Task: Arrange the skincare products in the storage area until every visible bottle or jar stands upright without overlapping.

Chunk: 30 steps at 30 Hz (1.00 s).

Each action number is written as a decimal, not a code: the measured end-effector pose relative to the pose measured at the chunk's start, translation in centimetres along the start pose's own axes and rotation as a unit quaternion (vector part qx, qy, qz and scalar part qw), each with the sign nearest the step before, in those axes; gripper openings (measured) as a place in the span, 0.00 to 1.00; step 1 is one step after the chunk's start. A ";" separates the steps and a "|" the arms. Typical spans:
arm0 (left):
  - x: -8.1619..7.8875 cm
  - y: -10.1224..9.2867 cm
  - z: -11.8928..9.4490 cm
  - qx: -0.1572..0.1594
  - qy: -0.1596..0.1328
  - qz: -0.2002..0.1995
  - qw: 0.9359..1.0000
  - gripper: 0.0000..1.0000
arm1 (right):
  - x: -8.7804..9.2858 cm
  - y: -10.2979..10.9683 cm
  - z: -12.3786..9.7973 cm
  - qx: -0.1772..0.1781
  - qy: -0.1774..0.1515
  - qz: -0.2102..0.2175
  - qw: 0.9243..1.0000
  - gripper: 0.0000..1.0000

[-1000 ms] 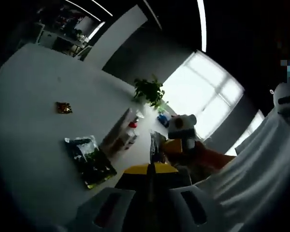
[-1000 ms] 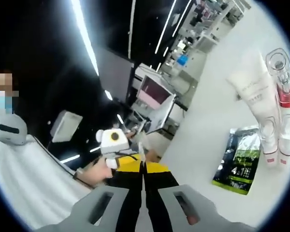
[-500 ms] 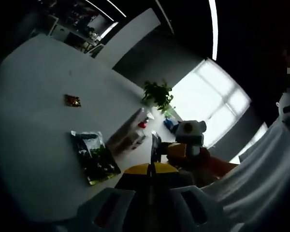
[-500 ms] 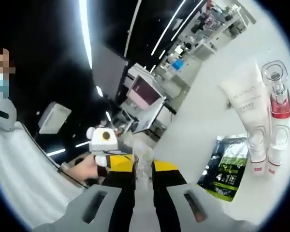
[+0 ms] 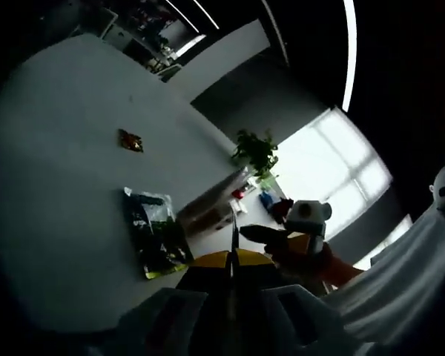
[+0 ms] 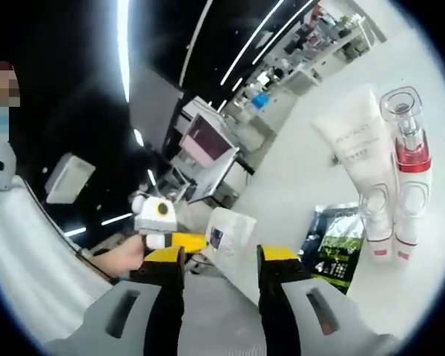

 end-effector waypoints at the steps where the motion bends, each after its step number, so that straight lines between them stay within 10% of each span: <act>1: 0.1 0.2 0.0 -0.003 0.001 -0.001 1.000 0.00 | 0.0 -0.1 0.0 0.004 0.000 -0.001 1.000 0.45; 30: 2.1 5.2 0.1 -0.097 0.021 -0.060 0.993 0.00 | 2.2 -1.1 -1.2 0.078 0.049 -0.071 0.993 0.86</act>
Point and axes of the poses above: the point that each gripper's makers call its tool centre point, and the gripper's own axes: z roughly forward along the fingers, y roughly to its left, x roughly out of its underside, the point moved 7 cm from there along -z, roughly backward along the fingers, and after that the axes turned 6 degrees about z, right-handed, at the moved point
